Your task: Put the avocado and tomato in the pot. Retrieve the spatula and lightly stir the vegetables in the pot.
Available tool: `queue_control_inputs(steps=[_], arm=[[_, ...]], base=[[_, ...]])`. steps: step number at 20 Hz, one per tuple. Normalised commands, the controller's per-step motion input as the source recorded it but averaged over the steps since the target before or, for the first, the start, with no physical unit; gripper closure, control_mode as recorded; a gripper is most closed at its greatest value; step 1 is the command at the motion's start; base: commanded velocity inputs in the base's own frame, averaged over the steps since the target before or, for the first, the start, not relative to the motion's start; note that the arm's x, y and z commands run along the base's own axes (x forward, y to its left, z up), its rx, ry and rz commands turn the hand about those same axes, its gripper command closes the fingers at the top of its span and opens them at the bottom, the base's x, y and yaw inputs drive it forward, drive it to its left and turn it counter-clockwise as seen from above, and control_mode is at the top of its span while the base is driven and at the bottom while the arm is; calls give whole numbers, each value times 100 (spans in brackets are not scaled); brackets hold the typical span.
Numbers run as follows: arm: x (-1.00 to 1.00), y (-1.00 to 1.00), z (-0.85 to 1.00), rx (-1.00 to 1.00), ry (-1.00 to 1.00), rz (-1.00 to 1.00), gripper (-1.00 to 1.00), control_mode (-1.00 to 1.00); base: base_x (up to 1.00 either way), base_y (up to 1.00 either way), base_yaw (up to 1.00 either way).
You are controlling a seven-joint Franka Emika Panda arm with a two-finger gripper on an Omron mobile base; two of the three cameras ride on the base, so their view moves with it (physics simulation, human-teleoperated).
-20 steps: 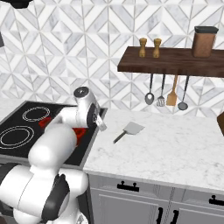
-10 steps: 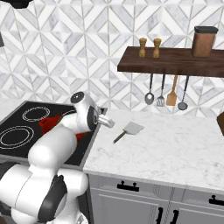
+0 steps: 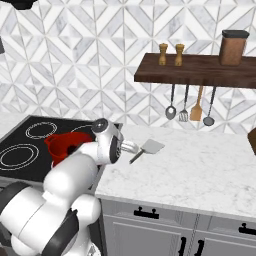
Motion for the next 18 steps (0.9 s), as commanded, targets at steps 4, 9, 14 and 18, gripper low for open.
queue_control_inputs(steps=[4, 9, 14, 18], arm=[[0, -10, -21, 0, 3, 0, -100, -100], [0, -26, -17, 0, 6, 0, -100, -100], [0, -18, -20, 0, 11, 0, -100, -100], [3, -2, -22, 0, 12, 0, -100, -100]], base=[[0, 0, 0], [0, 0, 0], [0, 0, 0], [0, 0, 0]])
